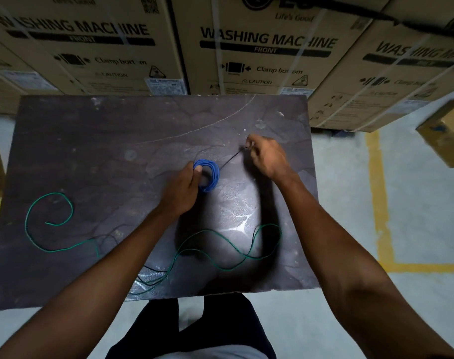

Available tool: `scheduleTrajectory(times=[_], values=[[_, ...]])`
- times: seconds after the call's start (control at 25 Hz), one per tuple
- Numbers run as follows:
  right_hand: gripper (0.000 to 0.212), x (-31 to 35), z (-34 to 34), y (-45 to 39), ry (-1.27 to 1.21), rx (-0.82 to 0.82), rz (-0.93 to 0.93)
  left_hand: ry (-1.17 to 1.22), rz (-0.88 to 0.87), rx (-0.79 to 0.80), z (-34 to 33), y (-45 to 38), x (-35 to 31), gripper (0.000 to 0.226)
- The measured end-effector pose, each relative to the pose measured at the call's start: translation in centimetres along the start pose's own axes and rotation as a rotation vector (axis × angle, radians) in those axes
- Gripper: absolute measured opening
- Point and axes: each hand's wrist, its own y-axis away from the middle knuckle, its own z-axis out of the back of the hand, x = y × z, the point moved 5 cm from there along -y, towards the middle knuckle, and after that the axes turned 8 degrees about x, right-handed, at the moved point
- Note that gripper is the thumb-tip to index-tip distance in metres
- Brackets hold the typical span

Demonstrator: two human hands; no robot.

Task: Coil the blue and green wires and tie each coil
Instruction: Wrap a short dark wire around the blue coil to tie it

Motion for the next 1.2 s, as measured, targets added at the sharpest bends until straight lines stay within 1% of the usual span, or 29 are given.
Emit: scheduleTrajectory(times=[0.08,0.16,0.2,0.28,0.36,0.4,0.44,0.52,0.6,0.72,0.8,0.88,0.96,1.12,1.2], values=[[0.014,1.5,1.9,0.4,-0.085,-0.011,0.065,0.027,-0.016,-0.018,1.5,0.5,-1.0,0.047],[0.016,3.2,3.6,0.7,-0.109,0.013,0.097,0.033,-0.041,-0.052,3.2,1.0,-1.9,0.049],[0.016,4.0,4.5,0.8,-0.093,0.037,0.097,0.025,-0.056,-0.072,4.2,1.3,-2.3,0.05],[0.016,5.9,5.8,1.2,-0.012,0.124,0.107,0.003,-0.091,-0.101,6.3,2.1,-3.4,0.044],[0.026,7.8,7.0,1.7,0.083,0.228,0.164,-0.017,-0.159,-0.145,8.7,3.2,-4.8,0.035],[0.029,8.7,7.7,2.0,0.12,0.247,0.192,-0.026,-0.173,-0.168,9.8,3.6,-5.4,0.032],[0.026,9.4,8.4,2.1,0.143,0.223,0.215,-0.039,-0.18,-0.189,10.8,4.1,-5.8,0.033],[0.017,11.0,10.1,2.6,0.169,0.095,0.263,-0.065,-0.207,-0.23,12.5,5.2,-6.5,0.039],[0.019,12.6,11.3,2.9,0.169,0.012,0.292,-0.07,-0.218,-0.244,13.5,6.1,-6.9,0.042],[0.024,14.5,12.1,3.2,0.157,0.02,0.256,-0.074,-0.22,-0.254,14.5,7.4,-7.3,0.037],[0.021,15.6,12.6,3.7,0.145,-0.032,0.292,-0.073,-0.235,-0.263,15.1,8.1,-7.6,0.037],[0.014,16.6,13.0,4.6,0.102,-0.098,0.344,-0.074,-0.248,-0.276,15.8,8.8,-7.8,0.042],[0.013,17.1,13.3,5.1,0.049,-0.123,0.35,-0.072,-0.254,-0.284,16.2,9.3,-7.8,0.047],[0.018,17.7,13.6,5.7,-0.007,-0.125,0.317,-0.074,-0.258,-0.289,16.7,10.1,-7.8,0.051],[0.02,18.0,13.7,5.9,-0.018,-0.134,0.323,-0.073,-0.258,-0.286,16.8,10.3,-8.0,0.049]])
